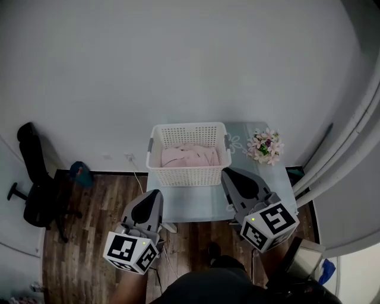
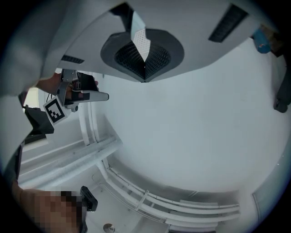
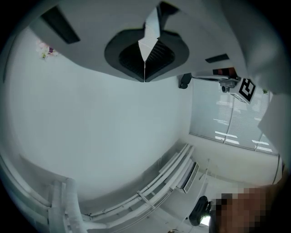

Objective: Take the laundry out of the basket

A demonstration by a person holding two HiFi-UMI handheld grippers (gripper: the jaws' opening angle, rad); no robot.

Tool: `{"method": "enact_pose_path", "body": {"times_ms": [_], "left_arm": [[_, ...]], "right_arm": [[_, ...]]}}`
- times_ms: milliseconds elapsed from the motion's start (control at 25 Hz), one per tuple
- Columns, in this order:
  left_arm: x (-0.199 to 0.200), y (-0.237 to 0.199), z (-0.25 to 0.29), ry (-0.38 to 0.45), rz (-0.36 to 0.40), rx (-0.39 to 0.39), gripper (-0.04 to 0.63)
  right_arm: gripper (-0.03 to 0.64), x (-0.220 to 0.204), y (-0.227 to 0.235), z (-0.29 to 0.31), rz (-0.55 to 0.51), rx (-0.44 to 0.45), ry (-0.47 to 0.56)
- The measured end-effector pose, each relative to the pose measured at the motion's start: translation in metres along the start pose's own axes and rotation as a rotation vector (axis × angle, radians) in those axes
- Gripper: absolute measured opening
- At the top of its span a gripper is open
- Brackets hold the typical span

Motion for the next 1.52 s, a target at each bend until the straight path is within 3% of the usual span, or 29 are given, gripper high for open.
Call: {"method": "enact_pose_path", "body": {"times_ms": [160,360,680,800,1160,1520], "left_arm": [[0.006,-0.002,0.043,-0.009,-0.005,0.042,0.008],[0.015,0.001,0.087,-0.023,0.049,0.107,0.008],[0.011,-0.023,0.133,-0.070,0.090,0.200,0.009],[0.007,-0.049,0.147,-0.084,0.081,0.205,0.009],[-0.002,-0.128,0.176,-0.097,0.056,0.177,0.009],[-0.019,-0.170,0.188,-0.136,0.053,0.174,0.011]], "right_arm": [[0.015,0.006,0.049,0.021,-0.020,0.021,-0.021],[0.015,0.003,0.103,0.051,-0.031,0.036,-0.051],[0.031,-0.012,0.146,0.113,-0.080,0.156,-0.164],[0.140,-0.022,0.148,0.147,-0.118,0.206,-0.242],[0.367,-0.071,0.141,0.252,-0.202,0.387,-0.494],[0.450,-0.139,0.141,0.310,-0.274,0.535,-0.748]]}}
Point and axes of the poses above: the fingertips, and each gripper's own axes: z forward along the fingers, y to its right, x out of its top, the point moved 10 cm from there along -z, backward along the fingers, and after that the axes turned 5 degrees about x, right-handed, at the moved point
